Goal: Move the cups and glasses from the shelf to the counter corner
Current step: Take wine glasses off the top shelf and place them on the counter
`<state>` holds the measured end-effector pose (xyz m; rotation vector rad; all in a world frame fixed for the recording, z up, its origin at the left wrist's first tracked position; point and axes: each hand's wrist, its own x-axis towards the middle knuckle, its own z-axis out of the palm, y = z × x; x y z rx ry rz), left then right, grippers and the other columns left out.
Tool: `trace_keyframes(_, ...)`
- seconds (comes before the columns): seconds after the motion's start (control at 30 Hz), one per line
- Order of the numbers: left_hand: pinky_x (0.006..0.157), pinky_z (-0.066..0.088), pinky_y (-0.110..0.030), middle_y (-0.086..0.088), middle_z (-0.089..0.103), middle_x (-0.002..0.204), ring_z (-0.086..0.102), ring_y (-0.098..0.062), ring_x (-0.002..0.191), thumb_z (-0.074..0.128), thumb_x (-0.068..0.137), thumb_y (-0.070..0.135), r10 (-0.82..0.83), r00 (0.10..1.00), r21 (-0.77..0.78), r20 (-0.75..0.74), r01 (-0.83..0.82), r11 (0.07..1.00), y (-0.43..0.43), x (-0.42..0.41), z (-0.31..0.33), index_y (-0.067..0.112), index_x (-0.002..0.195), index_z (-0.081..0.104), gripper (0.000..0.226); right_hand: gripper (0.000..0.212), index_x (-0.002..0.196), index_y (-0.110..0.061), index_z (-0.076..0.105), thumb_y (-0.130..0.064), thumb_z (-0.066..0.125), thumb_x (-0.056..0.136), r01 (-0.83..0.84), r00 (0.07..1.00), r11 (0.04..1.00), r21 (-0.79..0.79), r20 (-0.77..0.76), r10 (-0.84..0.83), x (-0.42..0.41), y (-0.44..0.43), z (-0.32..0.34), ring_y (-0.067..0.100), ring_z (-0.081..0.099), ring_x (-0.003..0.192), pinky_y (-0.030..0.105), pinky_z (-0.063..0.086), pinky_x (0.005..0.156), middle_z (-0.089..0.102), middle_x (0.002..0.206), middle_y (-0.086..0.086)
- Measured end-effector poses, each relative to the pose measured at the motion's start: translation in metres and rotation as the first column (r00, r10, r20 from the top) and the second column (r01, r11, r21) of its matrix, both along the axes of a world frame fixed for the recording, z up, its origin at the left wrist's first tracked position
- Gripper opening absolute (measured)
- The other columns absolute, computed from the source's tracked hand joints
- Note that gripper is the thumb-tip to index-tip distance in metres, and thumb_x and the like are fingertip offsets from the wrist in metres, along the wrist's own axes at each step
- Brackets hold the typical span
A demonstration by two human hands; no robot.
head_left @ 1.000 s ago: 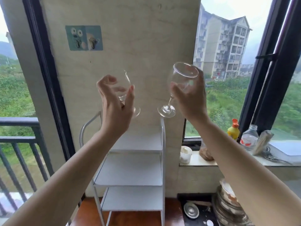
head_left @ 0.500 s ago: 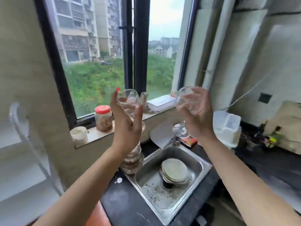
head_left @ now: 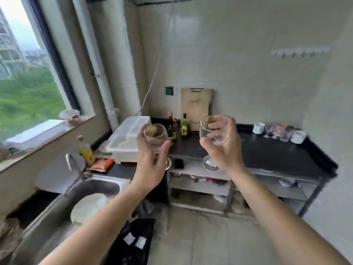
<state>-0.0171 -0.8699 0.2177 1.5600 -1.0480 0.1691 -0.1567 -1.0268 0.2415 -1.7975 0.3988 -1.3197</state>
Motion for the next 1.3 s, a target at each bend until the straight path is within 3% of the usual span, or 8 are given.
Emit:
trace_keyframes(0.17, 0.099, 0.044, -0.024, -0.017, 0.054, 0.122, 0.059, -0.019, 0.109, 0.055, 0.096, 0.038, -0.22, 0.975, 0.005, 0.035, 0.22, 0.975, -0.123, -0.057, 0.003, 0.028, 0.146, 0.016, 0.064, 0.054, 0.112, -0.046, 0.049, -0.043, 0.072, 0.063, 0.139, 0.99, 0.989, 0.045, -0.019, -0.138, -0.07, -0.108, -0.01, 0.016, 0.07, 0.079, 0.03, 0.056, 0.071, 0.066, 0.103, -0.01)
trace_keyframes(0.37, 0.086, 0.052, -0.021, -0.006, 0.044, 0.134, 0.06, -0.014, 0.114, 0.06, 0.096, 0.031, -0.384, 0.923, 0.059, -0.018, 0.384, 0.921, -0.252, -0.073, -0.025, 0.025, 0.149, 0.017, 0.068, 0.065, 0.122, -0.03, 0.054, -0.043, 0.073, 0.061, 0.271, 0.962, 0.957, 0.104, -0.061, -0.266, -0.097, -0.216, -0.048, 0.012, 0.07, 0.081, 0.011, 0.048, 0.067, 0.067, 0.105, -0.011)
trace_keyframes(0.53, 0.081, 0.054, -0.024, -0.003, 0.043, 0.133, 0.059, -0.013, 0.116, 0.063, 0.092, 0.032, -0.481, 0.872, 0.075, -0.092, 0.487, 0.87, -0.378, -0.063, -0.052, 0.016, 0.15, 0.021, 0.074, 0.063, 0.122, -0.032, 0.054, -0.041, 0.073, 0.062, 0.387, 0.92, 0.917, 0.099, -0.11, -0.376, -0.096, -0.323, -0.067, 0.013, 0.071, 0.083, 0.013, 0.049, 0.067, 0.068, 0.108, -0.012)
trace_keyframes(0.63, 0.084, 0.054, -0.027, 0.001, 0.046, 0.134, 0.058, -0.014, 0.117, 0.068, 0.089, 0.037, -0.504, 0.853, 0.08, -0.133, 0.517, 0.852, -0.46, -0.047, -0.057, 0.02, 0.148, 0.027, 0.074, 0.058, 0.115, -0.054, 0.05, -0.037, 0.074, 0.065, 0.457, 0.887, 0.884, 0.098, -0.114, -0.447, -0.09, -0.391, -0.069, 0.013, 0.071, 0.083, 0.019, 0.051, 0.069, 0.068, 0.108, -0.014)
trace_keyframes(0.77, 0.081, 0.05, -0.017, 0.027, 0.052, 0.123, 0.061, -0.004, 0.109, 0.072, 0.084, 0.044, -0.557, 0.814, 0.097, -0.164, 0.575, 0.812, -0.557, -0.031, -0.053, 0.034, 0.139, 0.036, 0.066, 0.057, 0.105, -0.064, 0.046, -0.035, 0.074, 0.065, 0.545, 0.833, 0.834, 0.084, -0.165, -0.527, -0.081, -0.472, -0.068, 0.009, 0.072, 0.084, 0.022, 0.05, 0.072, 0.066, 0.111, -0.025)
trace_keyframes(0.93, 0.082, 0.052, -0.022, 0.034, 0.058, 0.116, 0.063, 0.0, 0.101, 0.078, 0.077, 0.049, -0.54, 0.814, 0.131, -0.213, 0.571, 0.81, -0.653, -0.026, -0.046, 0.067, 0.116, 0.036, 0.06, 0.061, 0.117, -0.049, 0.047, -0.045, 0.075, 0.063, 0.632, 0.768, 0.766, 0.118, -0.23, -0.598, -0.089, -0.558, -0.074, 0.004, 0.07, 0.09, 0.024, 0.05, 0.077, 0.068, 0.111, -0.018)
trace_keyframes(1.1, 0.093, 0.052, -0.041, 0.023, 0.06, 0.118, 0.058, -0.012, 0.111, 0.077, 0.072, 0.053, -0.506, 0.837, 0.194, -0.209, 0.543, 0.817, -0.742, -0.033, -0.063, 0.048, 0.121, 0.046, 0.058, 0.057, 0.107, -0.06, 0.045, -0.05, 0.079, 0.063, 0.673, 0.732, 0.731, 0.11, -0.238, -0.638, -0.103, -0.645, -0.09, 0.006, 0.07, 0.095, 0.023, 0.053, 0.078, 0.068, 0.115, -0.017)
trace_keyframes(1.3, 0.075, 0.05, -0.02, 0.027, 0.062, 0.103, 0.063, 0.0, 0.092, 0.082, 0.074, 0.04, -0.468, 0.846, 0.289, -0.256, 0.529, 0.798, -0.852, -0.059, -0.096, 0.044, 0.114, 0.047, 0.054, 0.063, 0.114, -0.046, 0.052, -0.054, 0.079, 0.058, 0.697, 0.704, 0.712, 0.091, -0.278, -0.654, -0.134, -0.761, -0.137, -0.006, 0.058, 0.1, -0.002, 0.039, 0.073, 0.05, 0.11, -0.019)
